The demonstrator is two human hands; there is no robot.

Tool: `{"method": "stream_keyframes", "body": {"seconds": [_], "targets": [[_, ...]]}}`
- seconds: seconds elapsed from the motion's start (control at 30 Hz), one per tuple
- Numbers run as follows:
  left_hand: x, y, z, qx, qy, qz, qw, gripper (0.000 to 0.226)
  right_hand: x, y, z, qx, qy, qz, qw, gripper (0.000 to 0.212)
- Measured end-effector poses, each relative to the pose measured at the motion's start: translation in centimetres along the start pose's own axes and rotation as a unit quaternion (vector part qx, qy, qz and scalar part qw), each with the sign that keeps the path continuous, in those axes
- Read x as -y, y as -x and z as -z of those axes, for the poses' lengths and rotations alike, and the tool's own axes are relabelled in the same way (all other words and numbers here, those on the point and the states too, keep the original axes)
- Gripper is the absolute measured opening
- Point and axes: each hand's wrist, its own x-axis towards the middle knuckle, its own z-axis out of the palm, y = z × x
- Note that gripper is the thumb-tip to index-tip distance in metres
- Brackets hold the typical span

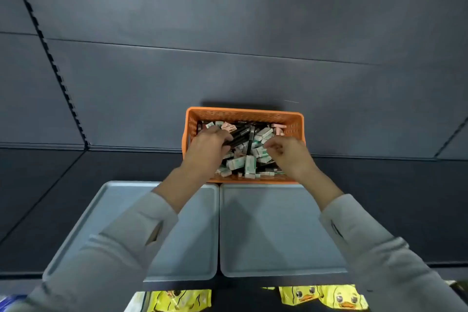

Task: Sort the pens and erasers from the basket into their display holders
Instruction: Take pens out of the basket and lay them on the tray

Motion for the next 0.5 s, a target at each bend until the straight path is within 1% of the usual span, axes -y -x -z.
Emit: {"method": "stream_keyframes", "body": {"seconds": [0.07, 0.2, 0.3, 0.37, 0.43, 0.5], "targets": [[0.0, -1.2, -0.5, 0.008, -0.048, 0.017, 0.999, 0.033, -0.1, -1.2, -0.6, -0.030, 0.034, 0.000, 0.999, 0.017], [0.0, -2.8, -1.9, 0.028, -0.122, 0.034, 0.992, 0.040, 0.7, -3.4, -2.1, -0.049, 0.100, 0.010, 0.994, 0.016], [0.0, -3.2, -2.7, 0.027, -0.152, 0.051, 0.987, 0.044, 1.4, -4.5, -3.1, -0.077, 0.170, 0.016, 0.982, 0.033], [0.0, -3.5, -3.1, 0.031, -0.164, 0.060, 0.984, 0.046, 1.8, -5.1, -3.9, -0.089, 0.209, 0.026, 0.974, 0.039], [0.1, -3.8, -3.4, 0.039, -0.177, 0.063, 0.982, 0.049, 2.1, -5.6, -4.4, -0.092, 0.212, 0.025, 0.973, 0.036], [0.1, -4.1, -3.6, 0.045, -0.180, 0.066, 0.980, 0.050, 2.2, -5.9, -4.6, -0.089, 0.176, 0.010, 0.980, 0.027]]}}
